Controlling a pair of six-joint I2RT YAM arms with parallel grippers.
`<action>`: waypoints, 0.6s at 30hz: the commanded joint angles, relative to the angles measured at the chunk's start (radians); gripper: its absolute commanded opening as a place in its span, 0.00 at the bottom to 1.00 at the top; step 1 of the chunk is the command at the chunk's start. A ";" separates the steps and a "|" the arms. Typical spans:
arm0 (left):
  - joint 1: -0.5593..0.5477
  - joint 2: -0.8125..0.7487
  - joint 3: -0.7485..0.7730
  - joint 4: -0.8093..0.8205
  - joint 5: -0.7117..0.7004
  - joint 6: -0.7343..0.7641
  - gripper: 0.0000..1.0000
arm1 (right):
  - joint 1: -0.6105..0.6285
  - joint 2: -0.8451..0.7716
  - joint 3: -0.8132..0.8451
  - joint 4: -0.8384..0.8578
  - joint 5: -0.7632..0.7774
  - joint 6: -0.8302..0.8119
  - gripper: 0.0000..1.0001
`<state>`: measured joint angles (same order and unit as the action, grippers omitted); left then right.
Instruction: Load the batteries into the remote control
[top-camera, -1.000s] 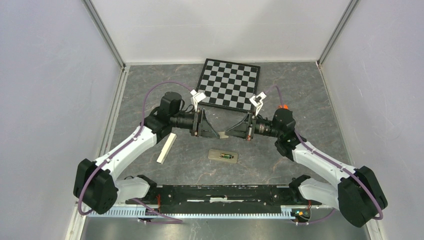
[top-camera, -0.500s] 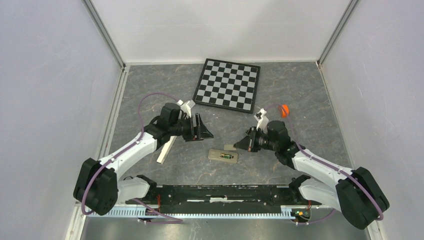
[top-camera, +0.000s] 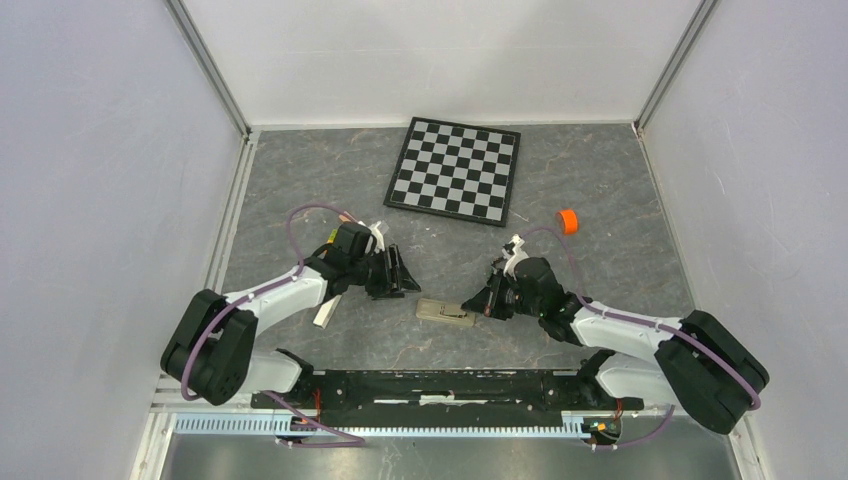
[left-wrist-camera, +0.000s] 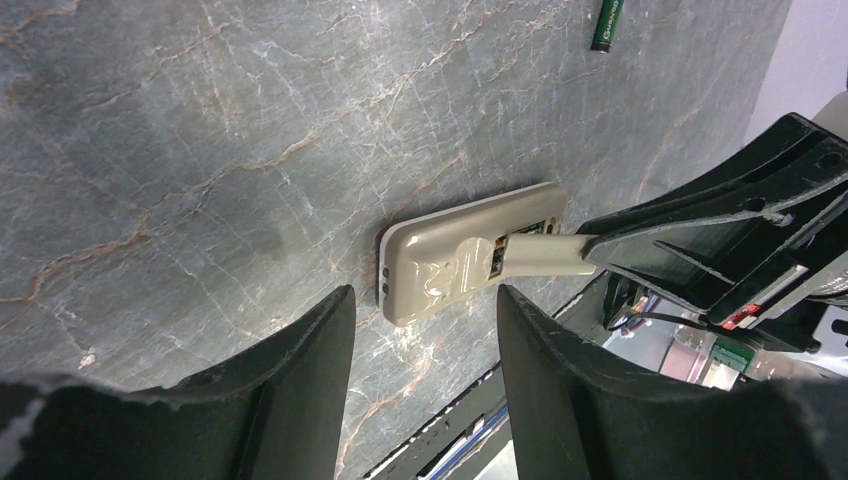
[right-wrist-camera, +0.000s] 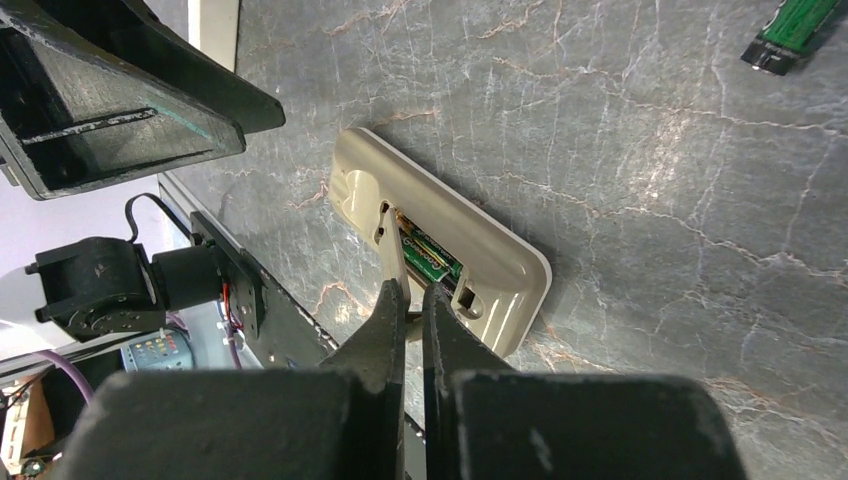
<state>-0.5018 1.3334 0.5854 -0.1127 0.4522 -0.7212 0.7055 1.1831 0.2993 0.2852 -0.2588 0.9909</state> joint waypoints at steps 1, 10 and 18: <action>-0.011 0.014 -0.003 0.073 -0.012 -0.030 0.59 | 0.009 0.013 0.013 0.057 0.041 0.025 0.00; -0.018 0.050 0.006 0.072 -0.005 -0.017 0.59 | 0.011 0.057 0.003 0.099 0.004 0.058 0.00; -0.023 0.067 0.005 0.073 0.014 -0.014 0.53 | 0.011 0.059 0.000 0.104 -0.007 0.028 0.00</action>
<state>-0.5179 1.3846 0.5838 -0.0723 0.4511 -0.7219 0.7128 1.2400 0.2989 0.3504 -0.2623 1.0351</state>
